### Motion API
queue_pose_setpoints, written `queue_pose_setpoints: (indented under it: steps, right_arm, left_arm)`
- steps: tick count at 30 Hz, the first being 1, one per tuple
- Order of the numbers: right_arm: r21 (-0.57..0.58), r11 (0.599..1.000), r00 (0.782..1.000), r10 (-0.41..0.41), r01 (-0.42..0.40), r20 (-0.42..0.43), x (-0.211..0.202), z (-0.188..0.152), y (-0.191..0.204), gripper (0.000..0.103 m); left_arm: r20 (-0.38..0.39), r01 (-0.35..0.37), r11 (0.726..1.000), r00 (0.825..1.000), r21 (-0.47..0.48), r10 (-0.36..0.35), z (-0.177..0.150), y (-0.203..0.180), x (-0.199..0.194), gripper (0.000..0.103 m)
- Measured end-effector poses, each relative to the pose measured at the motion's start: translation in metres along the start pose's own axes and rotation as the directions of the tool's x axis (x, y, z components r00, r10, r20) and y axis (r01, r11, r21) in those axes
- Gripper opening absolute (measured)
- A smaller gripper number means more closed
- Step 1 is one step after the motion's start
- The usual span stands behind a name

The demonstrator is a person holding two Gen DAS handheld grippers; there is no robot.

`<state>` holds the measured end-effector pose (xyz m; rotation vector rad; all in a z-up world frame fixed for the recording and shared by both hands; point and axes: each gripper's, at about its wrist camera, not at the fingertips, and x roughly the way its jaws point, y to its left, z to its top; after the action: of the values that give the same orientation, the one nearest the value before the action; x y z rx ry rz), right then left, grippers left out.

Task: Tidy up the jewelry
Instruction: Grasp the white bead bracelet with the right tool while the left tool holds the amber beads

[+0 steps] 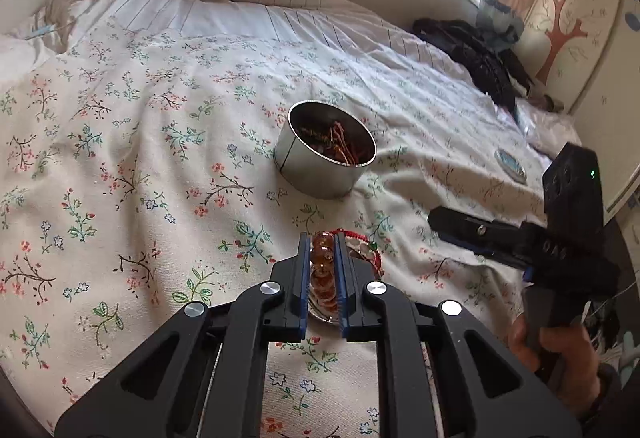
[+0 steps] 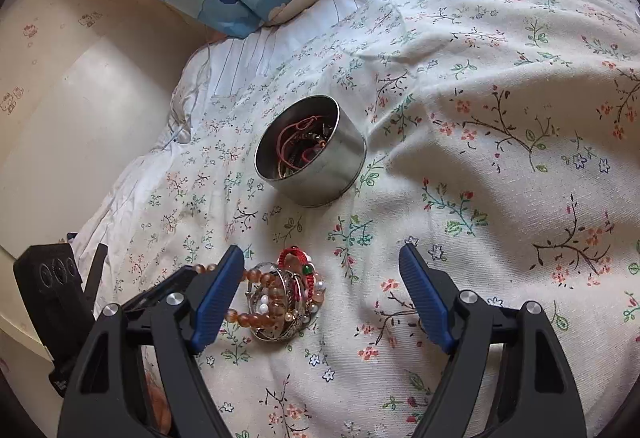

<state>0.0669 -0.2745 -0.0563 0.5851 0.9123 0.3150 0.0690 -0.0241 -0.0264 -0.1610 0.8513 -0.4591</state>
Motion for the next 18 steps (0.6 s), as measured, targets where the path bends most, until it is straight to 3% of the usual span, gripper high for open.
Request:
queue_pose_setpoints:
  steps: [5, 8, 13, 18]
  right_arm:
    - [-0.127, 0.991, 0.999, -0.033, 0.032, -0.009, 0.005, -0.005, 0.022, 0.077]
    - [-0.271, 0.961, 0.998, -0.068, 0.063, -0.009, 0.013, -0.012, 0.048, 0.076]
    - [-0.466, 0.878, 0.988, -0.146, 0.111, -0.04, 0.039, -0.027, 0.078, 0.053]
    - [-0.501, 0.86, 0.985, -0.154, 0.098, -0.072, 0.057, -0.025, 0.081, 0.031]
  left_arm:
    - [0.053, 0.027, 0.997, 0.998, -0.077, -0.023, 0.006, 0.014, -0.01, 0.01]
    - [0.062, 0.02, 0.996, 0.998, -0.087, -0.015, 0.007, 0.017, -0.011, 0.011]
    - [0.094, 0.011, 0.993, 0.996, -0.117, 0.0, 0.008, 0.025, -0.017, 0.011]
    - [0.085, 0.006, 0.992, 0.996, -0.127, 0.005, 0.008, 0.029, -0.015, 0.011]
